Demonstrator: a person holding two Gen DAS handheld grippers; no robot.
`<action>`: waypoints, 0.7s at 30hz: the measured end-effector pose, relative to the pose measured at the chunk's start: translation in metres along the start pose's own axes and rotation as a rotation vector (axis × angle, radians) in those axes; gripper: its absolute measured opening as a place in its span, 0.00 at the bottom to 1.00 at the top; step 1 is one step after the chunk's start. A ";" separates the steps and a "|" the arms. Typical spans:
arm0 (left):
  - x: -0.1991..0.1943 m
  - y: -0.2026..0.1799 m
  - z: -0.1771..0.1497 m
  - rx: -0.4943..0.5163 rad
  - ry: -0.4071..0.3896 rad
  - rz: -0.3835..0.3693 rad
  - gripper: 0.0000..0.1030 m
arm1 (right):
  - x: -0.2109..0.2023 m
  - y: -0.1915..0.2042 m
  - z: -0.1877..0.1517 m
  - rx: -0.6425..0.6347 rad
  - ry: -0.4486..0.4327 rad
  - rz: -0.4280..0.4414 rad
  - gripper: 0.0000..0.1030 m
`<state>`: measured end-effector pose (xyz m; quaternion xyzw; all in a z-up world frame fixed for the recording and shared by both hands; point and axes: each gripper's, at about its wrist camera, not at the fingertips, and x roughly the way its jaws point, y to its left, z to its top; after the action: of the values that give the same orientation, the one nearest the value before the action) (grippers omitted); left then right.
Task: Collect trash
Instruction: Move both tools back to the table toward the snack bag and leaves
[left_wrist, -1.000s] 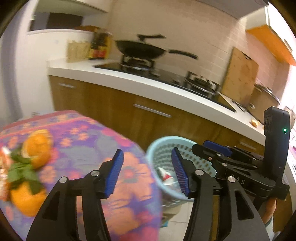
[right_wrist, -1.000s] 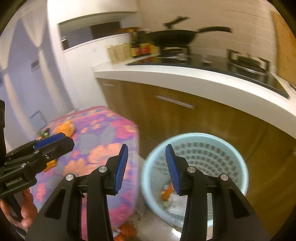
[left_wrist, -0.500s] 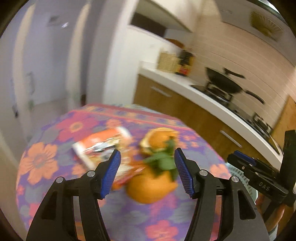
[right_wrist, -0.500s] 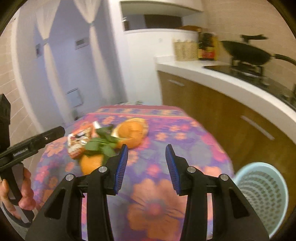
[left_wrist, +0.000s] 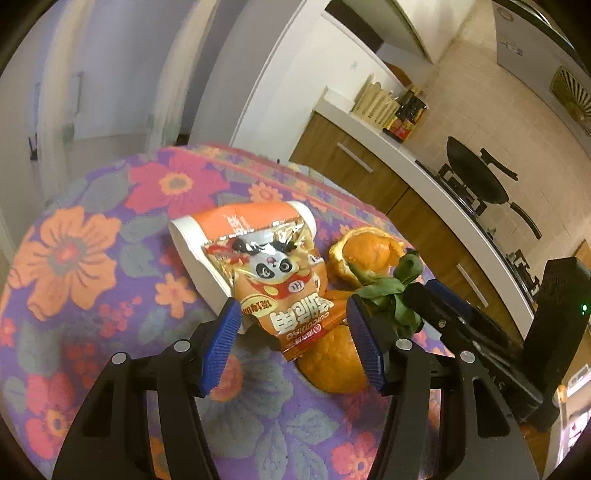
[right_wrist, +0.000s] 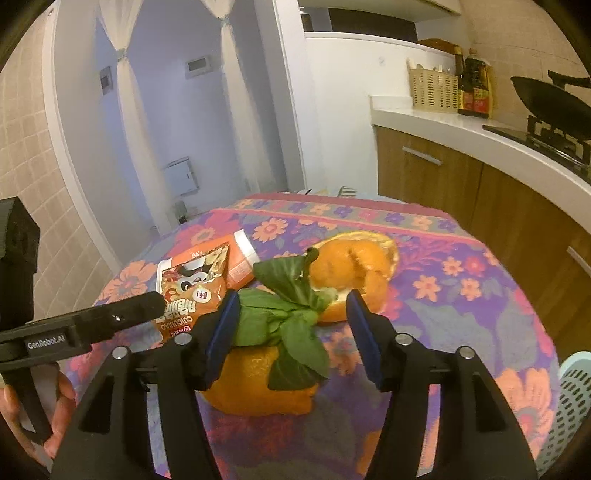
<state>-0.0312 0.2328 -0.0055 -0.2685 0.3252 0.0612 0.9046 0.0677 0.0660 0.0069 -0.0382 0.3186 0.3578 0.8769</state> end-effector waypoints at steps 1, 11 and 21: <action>0.002 0.000 -0.001 -0.003 0.004 -0.003 0.52 | 0.002 0.001 -0.001 -0.005 0.004 -0.007 0.57; 0.017 0.005 -0.004 -0.019 0.031 0.008 0.46 | 0.009 0.005 -0.002 -0.018 0.027 -0.018 0.57; 0.008 0.010 -0.007 -0.053 0.032 -0.009 0.47 | 0.002 0.005 -0.002 -0.021 -0.008 0.006 0.70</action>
<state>-0.0314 0.2369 -0.0191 -0.2945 0.3366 0.0616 0.8923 0.0645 0.0705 0.0044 -0.0452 0.3113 0.3638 0.8767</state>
